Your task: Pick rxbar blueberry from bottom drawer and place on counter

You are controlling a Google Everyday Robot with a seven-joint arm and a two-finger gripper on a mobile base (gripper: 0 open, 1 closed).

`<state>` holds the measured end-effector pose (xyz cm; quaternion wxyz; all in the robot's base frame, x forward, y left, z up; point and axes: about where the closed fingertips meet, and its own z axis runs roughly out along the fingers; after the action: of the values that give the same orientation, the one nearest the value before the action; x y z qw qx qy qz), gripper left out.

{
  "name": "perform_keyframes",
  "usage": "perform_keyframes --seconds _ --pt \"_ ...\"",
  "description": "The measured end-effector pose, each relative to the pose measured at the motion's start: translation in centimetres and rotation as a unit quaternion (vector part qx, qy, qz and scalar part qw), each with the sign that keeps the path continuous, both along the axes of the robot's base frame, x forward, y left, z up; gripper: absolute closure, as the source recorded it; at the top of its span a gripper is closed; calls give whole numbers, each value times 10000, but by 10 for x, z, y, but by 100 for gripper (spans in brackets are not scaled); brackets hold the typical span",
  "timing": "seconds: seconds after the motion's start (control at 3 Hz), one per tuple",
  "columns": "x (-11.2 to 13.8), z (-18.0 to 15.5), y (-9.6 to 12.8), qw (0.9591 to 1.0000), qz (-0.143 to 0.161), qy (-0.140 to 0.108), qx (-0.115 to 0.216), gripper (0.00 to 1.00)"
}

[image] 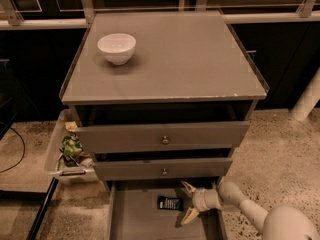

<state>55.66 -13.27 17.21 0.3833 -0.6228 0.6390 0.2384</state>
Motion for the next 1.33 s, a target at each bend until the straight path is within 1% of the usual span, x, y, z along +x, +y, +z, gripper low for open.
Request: perform_keyframes --seconds 0.33,0.67,1.33 --pt "-2 -1 2 10000 1 5 -2 0" --pt "-2 -8 7 10000 -5 20 -90 0" --pt "2 -28 19 9992 2 118 -391 0"
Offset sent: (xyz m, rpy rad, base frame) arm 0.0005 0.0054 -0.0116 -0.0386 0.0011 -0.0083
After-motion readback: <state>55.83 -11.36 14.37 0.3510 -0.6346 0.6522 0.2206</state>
